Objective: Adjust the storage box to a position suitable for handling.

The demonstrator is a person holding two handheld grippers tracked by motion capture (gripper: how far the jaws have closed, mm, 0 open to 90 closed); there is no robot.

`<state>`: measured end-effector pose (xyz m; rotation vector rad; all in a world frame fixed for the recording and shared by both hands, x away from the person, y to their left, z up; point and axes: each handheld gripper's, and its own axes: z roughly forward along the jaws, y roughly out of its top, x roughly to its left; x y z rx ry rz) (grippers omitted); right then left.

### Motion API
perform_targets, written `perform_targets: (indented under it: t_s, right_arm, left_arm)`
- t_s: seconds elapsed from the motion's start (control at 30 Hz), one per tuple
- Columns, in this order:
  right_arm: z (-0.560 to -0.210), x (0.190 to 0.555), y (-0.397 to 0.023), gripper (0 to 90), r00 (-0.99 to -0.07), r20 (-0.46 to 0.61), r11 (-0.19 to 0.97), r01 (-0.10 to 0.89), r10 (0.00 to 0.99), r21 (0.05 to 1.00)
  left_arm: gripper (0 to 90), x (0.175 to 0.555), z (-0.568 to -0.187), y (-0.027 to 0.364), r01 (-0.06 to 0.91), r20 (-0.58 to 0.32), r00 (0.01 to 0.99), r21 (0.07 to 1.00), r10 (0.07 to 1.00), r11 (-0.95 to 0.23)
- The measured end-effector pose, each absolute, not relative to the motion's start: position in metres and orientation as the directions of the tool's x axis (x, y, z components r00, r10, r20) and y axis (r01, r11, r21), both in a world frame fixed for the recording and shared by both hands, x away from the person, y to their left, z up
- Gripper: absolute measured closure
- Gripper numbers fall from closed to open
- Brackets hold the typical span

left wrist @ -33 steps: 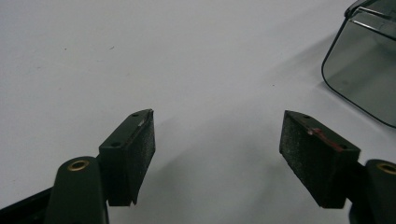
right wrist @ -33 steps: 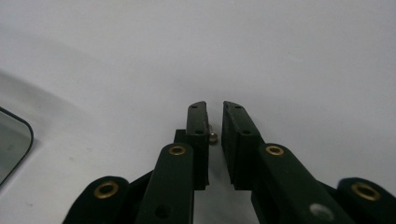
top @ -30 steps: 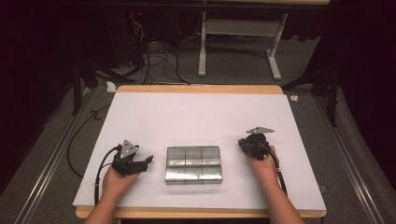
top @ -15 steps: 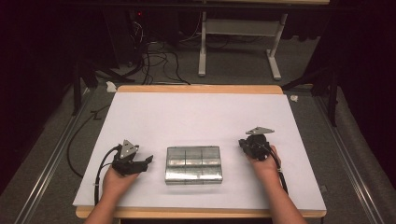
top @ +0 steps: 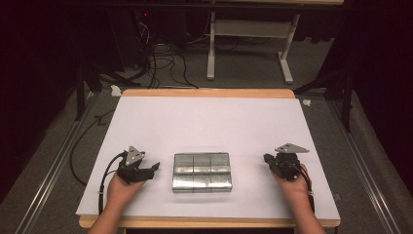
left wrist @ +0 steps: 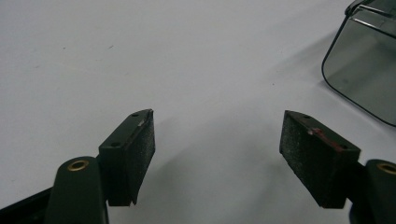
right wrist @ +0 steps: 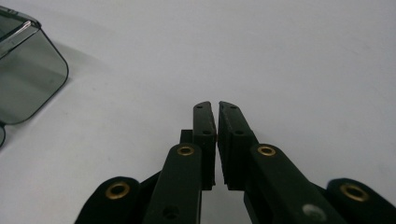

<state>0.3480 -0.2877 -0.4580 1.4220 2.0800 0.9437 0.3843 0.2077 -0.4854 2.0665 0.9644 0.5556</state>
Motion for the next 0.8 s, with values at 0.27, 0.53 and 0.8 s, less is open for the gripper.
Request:
perform_targets:
  t_s: [0.27,0.53,0.8]
  right_arm:
    - [-0.458,0.314,-0.32,86.9,-0.304,0.024,0.175,0.609,0.952,0.773]
    - [-0.467,0.282,-0.35,86.8,-0.229,0.022,0.126,0.61,0.973,0.782]
    - [-0.476,0.268,-0.36,86.7,-0.21,0.02,0.121,0.633,0.977,0.765]
  left_arm:
    - [27.0,0.384,-0.485,0.208,0.443,0.063,0.618,0.795,0.783,-0.414]
    - [27.0,0.384,-0.486,0.207,0.441,0.072,0.61,0.797,0.789,-0.413]
    - [27.1,0.384,-0.485,0.208,0.447,0.064,0.612,0.795,0.788,-0.411]
